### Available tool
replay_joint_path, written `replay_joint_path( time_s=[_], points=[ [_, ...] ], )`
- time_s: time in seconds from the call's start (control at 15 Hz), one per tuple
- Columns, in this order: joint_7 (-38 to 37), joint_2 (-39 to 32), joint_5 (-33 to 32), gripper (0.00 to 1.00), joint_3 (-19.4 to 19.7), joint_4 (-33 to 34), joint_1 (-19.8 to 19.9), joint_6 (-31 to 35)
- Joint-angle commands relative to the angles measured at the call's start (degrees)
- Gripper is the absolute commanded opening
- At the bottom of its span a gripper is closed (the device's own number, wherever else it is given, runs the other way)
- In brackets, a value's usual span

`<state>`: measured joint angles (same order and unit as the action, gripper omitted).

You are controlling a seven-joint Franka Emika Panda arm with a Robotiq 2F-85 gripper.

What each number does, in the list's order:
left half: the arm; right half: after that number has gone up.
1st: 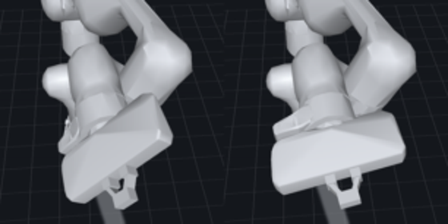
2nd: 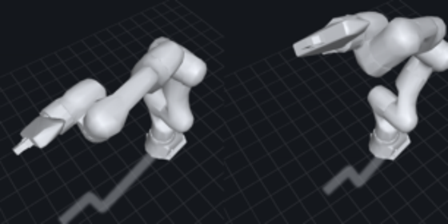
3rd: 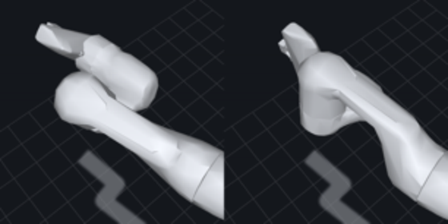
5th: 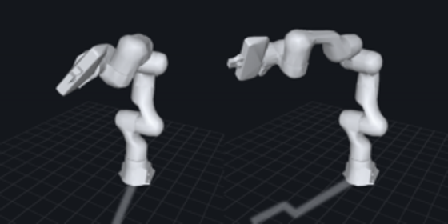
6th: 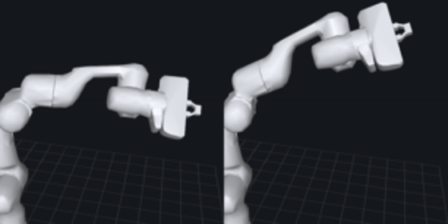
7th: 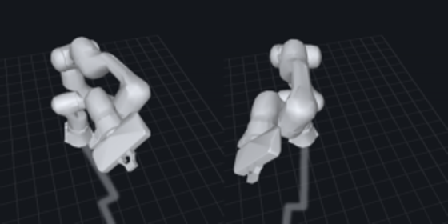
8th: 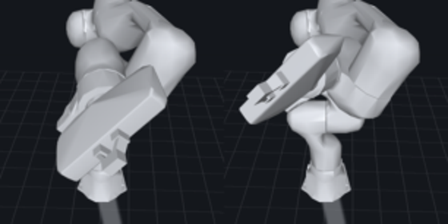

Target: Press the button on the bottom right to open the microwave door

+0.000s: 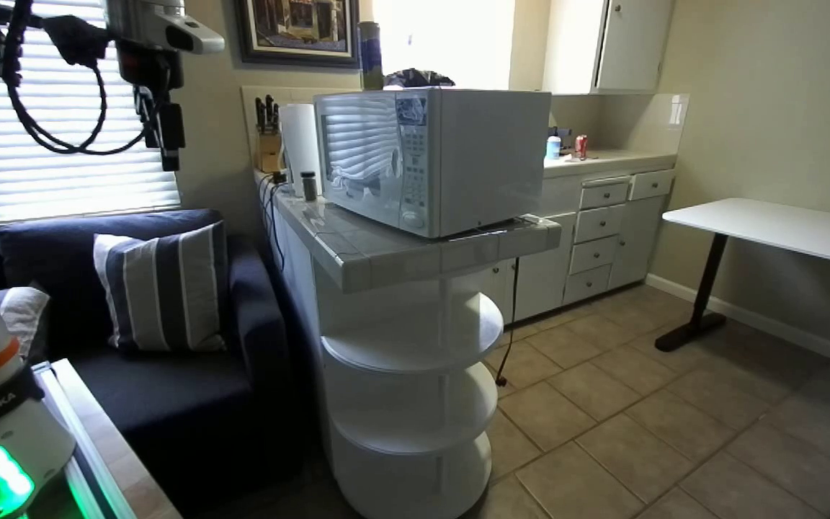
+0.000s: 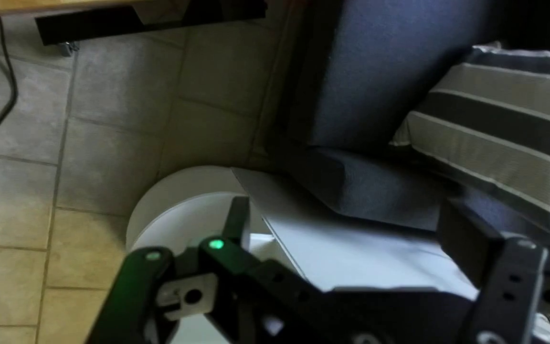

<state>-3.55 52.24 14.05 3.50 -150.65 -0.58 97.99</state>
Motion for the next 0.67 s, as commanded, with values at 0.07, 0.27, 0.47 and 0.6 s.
replay_joint_path(
  time_s=[0.07,0.27,0.47,0.6],
  points=[
    [6.5,-15.2,8.1,1.00,8.3,5.5,0.5,7.0],
    [12.3,-24.7,13.4,1.00,16.6,9.4,-3.6,10.4],
    [21.2,-35.0,19.8,1.00,23.3,15.4,-6.5,9.6],
    [28.2,-41.4,25.8,0.99,23.2,20.2,-3.1,5.1]
  ],
)
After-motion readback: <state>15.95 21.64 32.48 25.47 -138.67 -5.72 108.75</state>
